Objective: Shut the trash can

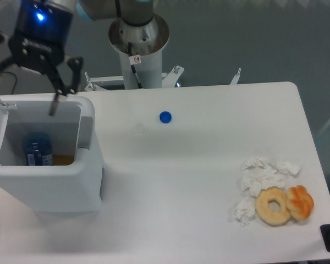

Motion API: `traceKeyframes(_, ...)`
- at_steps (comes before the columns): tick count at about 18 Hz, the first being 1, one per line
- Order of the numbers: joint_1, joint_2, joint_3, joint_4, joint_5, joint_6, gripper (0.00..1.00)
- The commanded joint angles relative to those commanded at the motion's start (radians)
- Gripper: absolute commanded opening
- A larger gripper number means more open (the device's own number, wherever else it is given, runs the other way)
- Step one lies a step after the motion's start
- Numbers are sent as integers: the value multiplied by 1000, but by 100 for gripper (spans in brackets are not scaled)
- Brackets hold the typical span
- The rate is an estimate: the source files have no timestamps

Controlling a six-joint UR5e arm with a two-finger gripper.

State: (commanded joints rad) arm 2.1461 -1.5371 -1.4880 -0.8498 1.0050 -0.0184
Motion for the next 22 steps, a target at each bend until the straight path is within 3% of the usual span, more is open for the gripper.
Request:
traceKeyframes(4, -37, 29, -9, -2, -98, 0, 100)
traceKeyframes(12, -103, 37, -23, 2, -152, 3, 100)
traceKeyframes(15, -106, 29, -25, 2, -219, 5, 100)
traceKeyframes(22, -179, -41, -17, 3, -241, 12, 100)
